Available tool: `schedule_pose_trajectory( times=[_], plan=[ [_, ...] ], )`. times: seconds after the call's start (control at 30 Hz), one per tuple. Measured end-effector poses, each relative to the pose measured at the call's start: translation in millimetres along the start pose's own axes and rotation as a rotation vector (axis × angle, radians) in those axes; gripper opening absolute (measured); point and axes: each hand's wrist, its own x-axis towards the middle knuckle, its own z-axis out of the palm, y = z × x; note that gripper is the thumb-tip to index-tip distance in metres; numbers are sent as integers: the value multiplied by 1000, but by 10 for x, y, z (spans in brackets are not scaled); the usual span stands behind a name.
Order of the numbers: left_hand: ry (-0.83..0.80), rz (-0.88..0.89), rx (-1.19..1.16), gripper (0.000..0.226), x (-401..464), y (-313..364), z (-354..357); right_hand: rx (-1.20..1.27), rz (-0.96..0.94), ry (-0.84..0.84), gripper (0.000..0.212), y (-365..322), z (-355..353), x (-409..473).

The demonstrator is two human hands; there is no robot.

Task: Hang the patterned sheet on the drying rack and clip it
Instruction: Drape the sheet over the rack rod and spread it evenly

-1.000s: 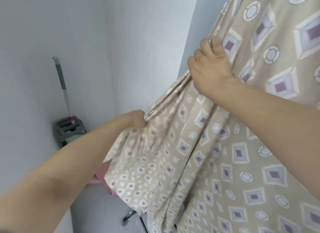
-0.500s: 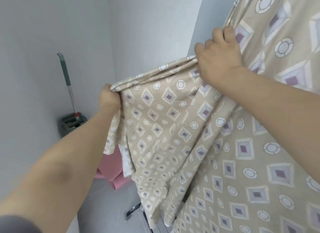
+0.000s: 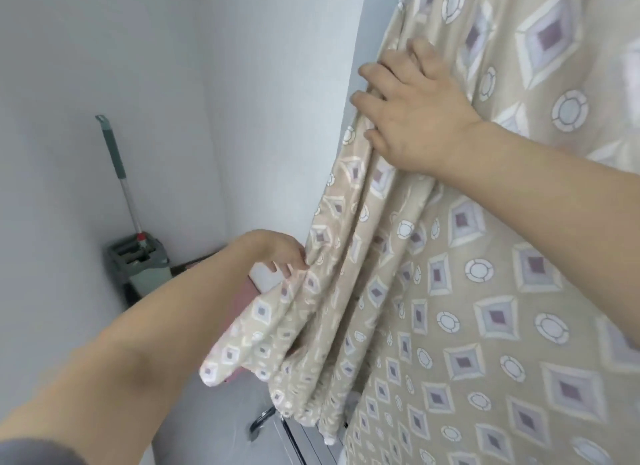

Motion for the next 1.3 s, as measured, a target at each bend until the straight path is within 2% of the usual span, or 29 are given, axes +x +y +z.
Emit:
schedule_pose_trajectory(
  times=[0.07, 0.17, 0.23, 0.3, 0.33, 0.4, 0.47, 0.53, 0.57, 0.6, 0.67, 0.73, 0.83, 0.97, 1.13, 1.3],
  plan=[
    [216, 147, -134, 16, 11, 170, -5, 11, 38, 36, 42, 95, -116, -52],
    [556, 305, -603, 21, -90, 465, -70, -38, 81, 29, 47, 256, -277, -133],
    [617, 504, -1005, 16, -337, 796, -175, -70, 121, 34, 52, 398, -381, -201],
    [614, 794, -1141, 19, -669, 1151, -285, -92, 174, 79, 54, 547, -498, -270],
    [654, 916, -1089, 21, -818, 1308, -339, -110, 200, 82, 56, 621, -563, -305],
    [816, 981, -903, 18, -999, 1563, -481, -154, 248, 58, 58, 772, -699, -371],
    [905, 872, -877, 17, -1110, 1747, -637, -195, 294, 48, 59, 902, -843, -440],
    [927, 723, -1040, 7, -1271, 1900, -743, -254, 331, 39, 60, 1019, -983, -508],
    [971, 720, -1098, 6, -1345, 1979, -791, -284, 358, 34, 61, 1072, -1046, -538],
    [1019, 775, -1100, 12, -1466, 2077, -795, -300, 393, 31, 61, 1123, -1106, -566],
    [1065, 992, -1030, 16, -1696, 2334, -801, -300, 468, 22, 62, 1210, -1193, -597],
    [1016, 1185, -913, 15, -1939, 2606, -768, -301, 547, -57, 60, 1249, -1235, -585],
    [1067, 1271, -628, 22, -2077, 2836, -773, -290, 665, -137, 39, 1297, -1357, -537],
    [1115, 1267, -462, 42, -1996, 2877, -873, -136, 688, -132, 14, 1451, -1455, -534],
    [1195, 1164, -523, 46, -2006, 2922, -1010, -85, 694, -243, 16, 1495, -1586, -480],
    [1191, 1049, -536, 43, -2043, 2934, -1050, -28, 729, -273, 42, 1627, -1729, -606]
  ],
)
